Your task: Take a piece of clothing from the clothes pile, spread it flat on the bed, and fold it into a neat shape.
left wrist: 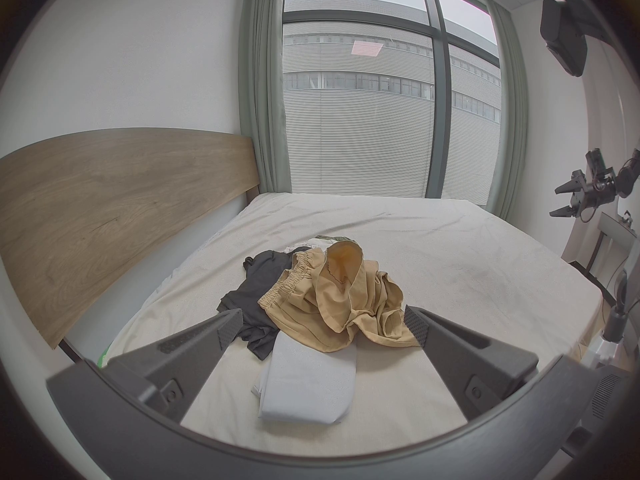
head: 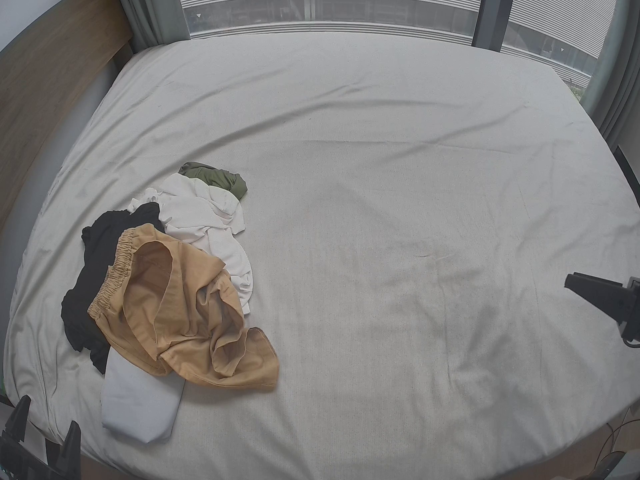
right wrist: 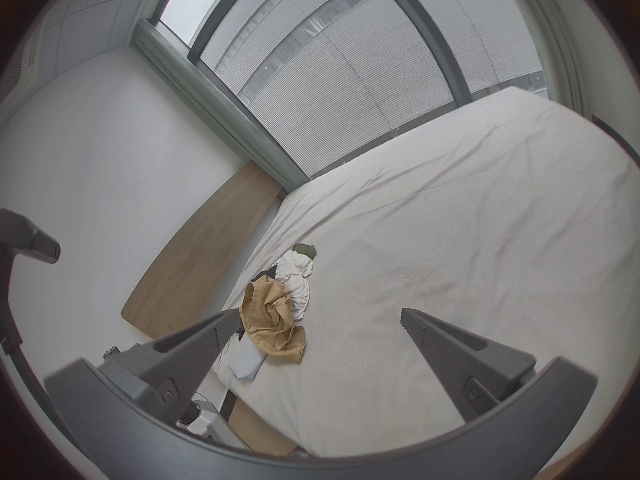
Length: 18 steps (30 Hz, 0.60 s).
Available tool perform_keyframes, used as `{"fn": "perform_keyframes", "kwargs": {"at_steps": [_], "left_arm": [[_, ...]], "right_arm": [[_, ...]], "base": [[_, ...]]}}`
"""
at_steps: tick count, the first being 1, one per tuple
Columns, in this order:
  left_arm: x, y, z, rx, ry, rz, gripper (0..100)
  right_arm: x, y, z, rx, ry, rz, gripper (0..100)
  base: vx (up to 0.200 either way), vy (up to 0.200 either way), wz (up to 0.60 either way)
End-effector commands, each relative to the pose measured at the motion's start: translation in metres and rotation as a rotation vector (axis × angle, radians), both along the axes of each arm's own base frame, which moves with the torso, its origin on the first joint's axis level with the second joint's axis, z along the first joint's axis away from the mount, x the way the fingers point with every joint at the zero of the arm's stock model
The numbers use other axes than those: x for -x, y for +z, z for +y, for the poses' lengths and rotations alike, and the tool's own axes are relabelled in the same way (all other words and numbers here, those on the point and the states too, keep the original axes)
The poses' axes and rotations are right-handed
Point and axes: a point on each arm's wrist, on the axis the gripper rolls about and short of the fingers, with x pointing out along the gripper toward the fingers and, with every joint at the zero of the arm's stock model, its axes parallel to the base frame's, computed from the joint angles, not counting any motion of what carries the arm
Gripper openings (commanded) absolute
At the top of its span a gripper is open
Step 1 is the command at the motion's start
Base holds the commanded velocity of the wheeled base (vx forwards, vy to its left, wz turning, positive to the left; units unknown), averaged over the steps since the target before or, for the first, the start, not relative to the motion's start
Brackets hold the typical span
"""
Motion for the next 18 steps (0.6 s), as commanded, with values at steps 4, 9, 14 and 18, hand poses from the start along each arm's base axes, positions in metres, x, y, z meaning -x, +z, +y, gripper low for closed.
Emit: {"fn": "perform_keyframes", "kwargs": {"at_steps": [4, 9, 14, 18], "left_arm": [[0.0, -0.005, 0.0, -0.001, 0.001, 0.001, 100], [0.0, -0.005, 0.0, -0.001, 0.001, 0.001, 100], [0.0, -0.005, 0.0, -0.001, -0.001, 0.001, 100], [0.0, -0.005, 0.0, -0.001, -0.001, 0.001, 100]], "right_arm": [[-0.034, -0.01, 0.02, 0.012, 0.076, 0.082, 100], [-0.046, -0.014, 0.031, 0.012, 0.107, 0.084, 100], [-0.065, -0.023, 0.048, 0.021, 0.15, 0.108, 100], [-0.077, -0.031, 0.062, 0.034, 0.165, 0.113, 100]], "base": [[0.0, 0.0, 0.0], [0.0, 0.0, 0.0], [0.0, 0.0, 0.0], [0.0, 0.0, 0.0]]}}
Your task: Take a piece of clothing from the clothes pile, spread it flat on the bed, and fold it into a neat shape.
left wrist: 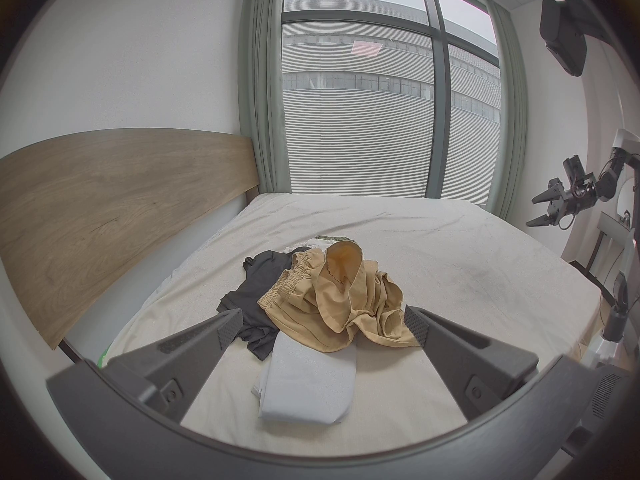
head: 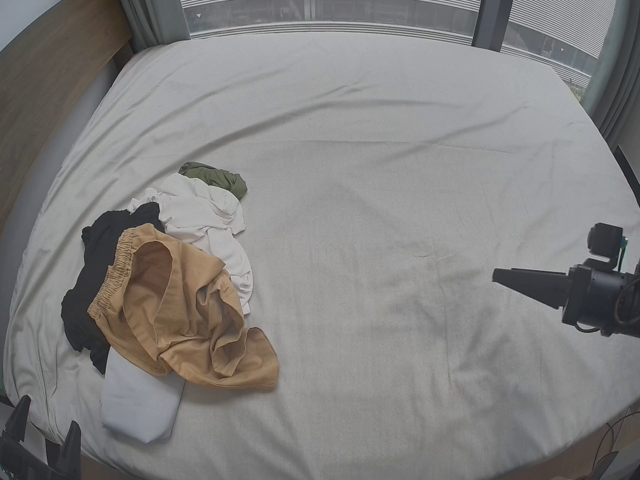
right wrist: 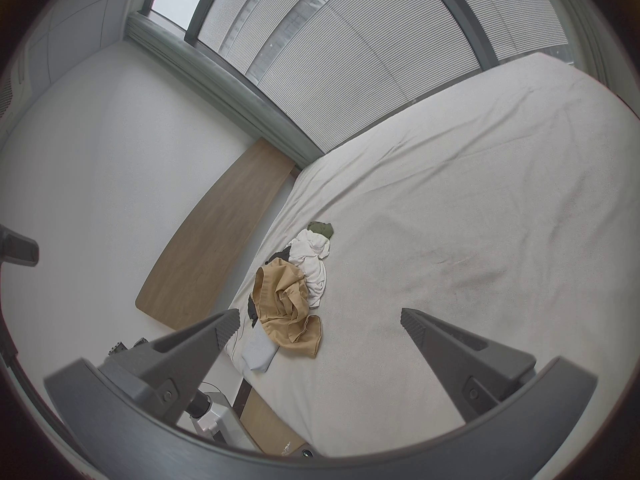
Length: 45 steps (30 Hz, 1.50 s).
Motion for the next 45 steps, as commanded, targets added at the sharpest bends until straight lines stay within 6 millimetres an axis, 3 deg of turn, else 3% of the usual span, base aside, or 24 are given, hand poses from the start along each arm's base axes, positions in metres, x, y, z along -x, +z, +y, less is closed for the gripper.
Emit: {"fn": "perform_keyframes", "kwargs": {"at_steps": [1, 10, 19, 27, 45], "left_arm": [[0.0, -0.005, 0.0, 0.0, 0.0, 0.001, 100], [0.0, -0.005, 0.0, 0.0, 0.0, 0.001, 100], [0.0, -0.005, 0.0, 0.002, 0.0, 0.003, 100], [0.0, -0.005, 0.0, 0.002, 0.0, 0.003, 100], [0.0, -0.005, 0.0, 0.002, 0.0, 0.003, 100]], "right_arm": [[-0.02, -0.018, 0.023, 0.033, 0.038, 0.055, 100], [-0.046, -0.044, 0.066, 0.061, 0.107, 0.08, 100], [-0.057, -0.059, 0.098, 0.064, 0.17, 0.141, 100], [-0.059, -0.075, 0.133, 0.105, 0.199, 0.158, 100], [-0.071, -0.125, 0.187, 0.132, 0.267, 0.245, 100]], "base": [[0.0, 0.0, 0.0], [0.0, 0.0, 0.0], [0.0, 0.0, 0.0], [0.0, 0.0, 0.0], [0.0, 0.0, 0.0]]}}
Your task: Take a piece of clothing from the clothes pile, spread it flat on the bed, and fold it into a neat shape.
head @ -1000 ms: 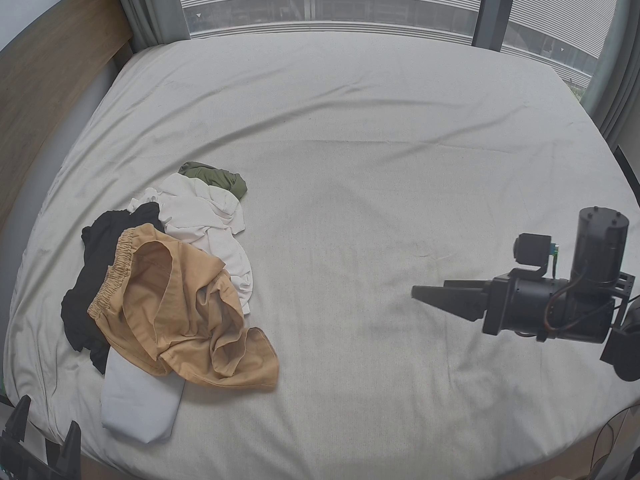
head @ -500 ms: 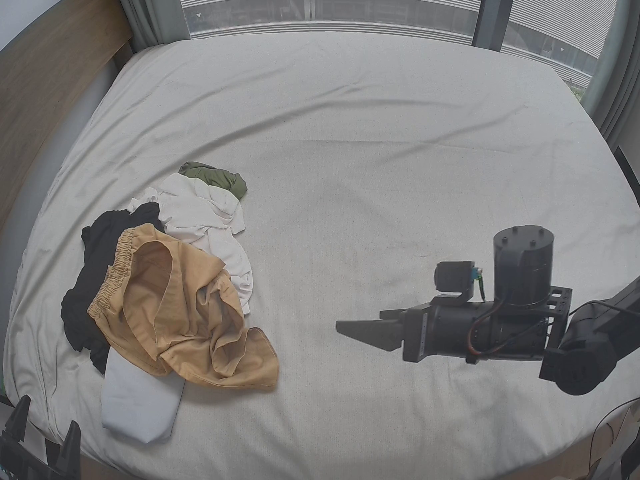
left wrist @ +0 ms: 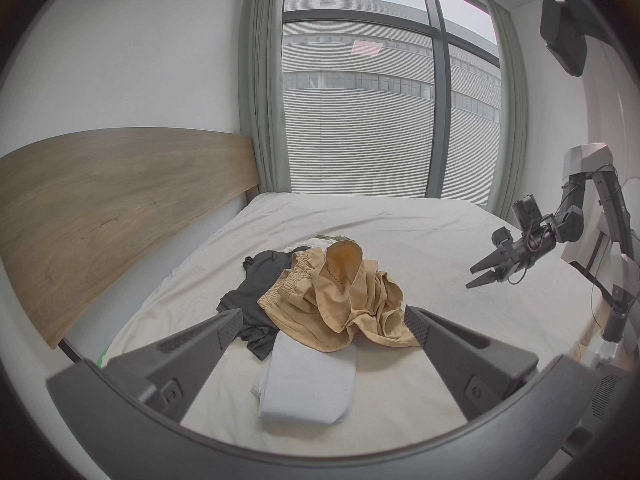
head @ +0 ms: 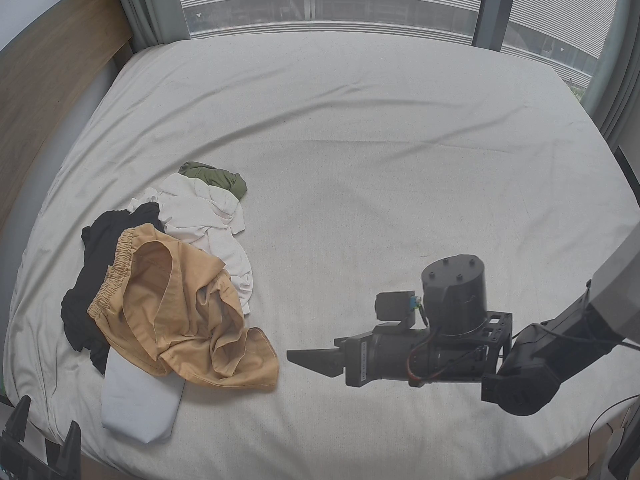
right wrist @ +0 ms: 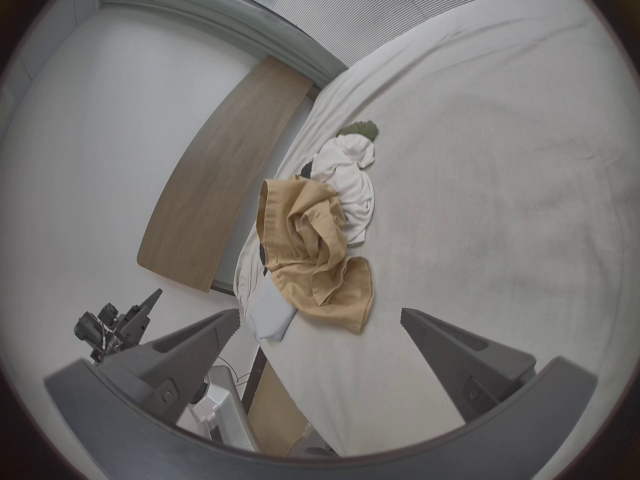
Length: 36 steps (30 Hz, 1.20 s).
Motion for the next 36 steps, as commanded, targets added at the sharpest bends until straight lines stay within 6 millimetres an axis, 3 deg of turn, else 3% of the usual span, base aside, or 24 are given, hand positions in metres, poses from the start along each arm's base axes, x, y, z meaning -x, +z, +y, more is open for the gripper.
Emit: {"fn": "perform_keyframes", "kwargs": {"at_steps": [1, 13, 18, 36], "left_arm": [[0.0, -0.005, 0.0, 0.0, 0.0, 0.002, 100], [0.0, -0.005, 0.0, 0.0, 0.0, 0.002, 100], [0.0, -0.005, 0.0, 0.0, 0.0, 0.002, 100], [0.0, -0.005, 0.0, 0.0, -0.001, 0.002, 100]], "right_arm": [[-0.006, -0.021, 0.013, 0.031, 0.012, 0.033, 100], [-0.015, -0.056, 0.054, 0.025, 0.032, 0.113, 100], [-0.019, -0.069, 0.06, 0.039, 0.033, 0.126, 100], [-0.03, -0.087, 0.078, 0.058, 0.025, 0.177, 100]], "base": [[0.0, 0.0, 0.0], [0.0, 0.0, 0.0], [0.0, 0.0, 0.0], [0.0, 0.0, 0.0]]}}
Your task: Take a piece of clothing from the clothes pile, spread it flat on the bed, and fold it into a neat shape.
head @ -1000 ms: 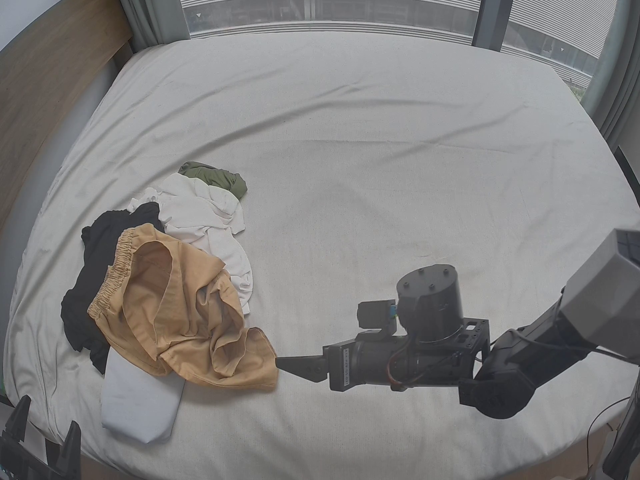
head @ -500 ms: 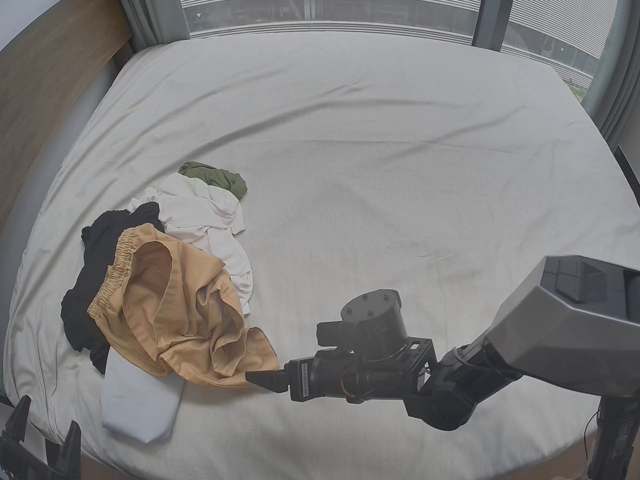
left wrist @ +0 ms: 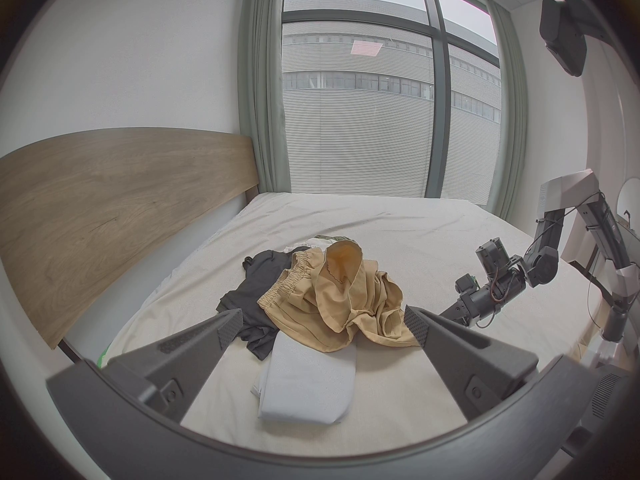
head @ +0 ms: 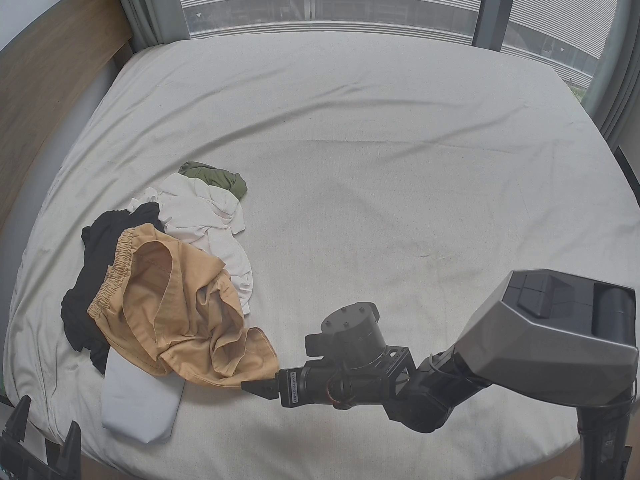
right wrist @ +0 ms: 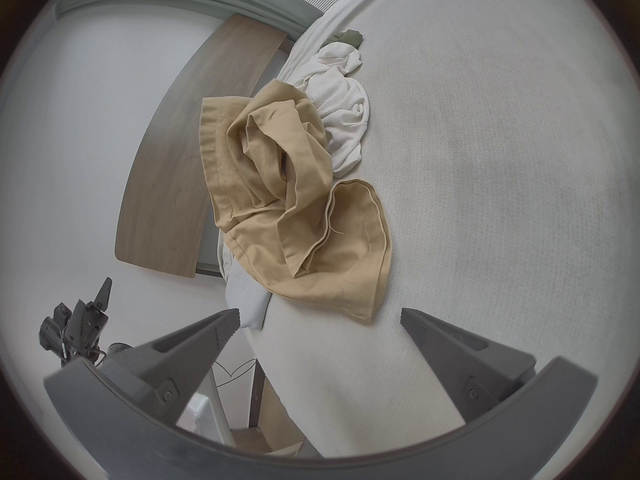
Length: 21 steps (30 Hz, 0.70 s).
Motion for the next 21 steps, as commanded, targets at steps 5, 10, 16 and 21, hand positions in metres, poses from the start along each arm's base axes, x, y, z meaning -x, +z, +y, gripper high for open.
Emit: {"fn": "perform_keyframes", "kwargs": {"at_steps": [5, 10, 16, 21], "left_arm": [[0.0, -0.005, 0.0, 0.001, 0.002, 0.002, 100], [0.0, -0.005, 0.0, 0.001, 0.002, 0.002, 100], [0.0, -0.005, 0.0, 0.001, 0.002, 0.002, 100], [0.0, -0.005, 0.0, 0.001, 0.002, 0.002, 100]], "right_arm": [[-0.008, -0.009, 0.015, 0.012, -0.006, 0.011, 100], [-0.008, -0.012, 0.022, 0.02, -0.002, 0.024, 100], [-0.013, -0.016, 0.028, 0.018, -0.024, 0.005, 100], [-0.016, -0.019, 0.031, 0.02, -0.049, -0.01, 0]], "base": [[0.0, 0.0, 0.0], [0.0, 0.0, 0.0], [0.0, 0.0, 0.0], [0.0, 0.0, 0.0]]}}
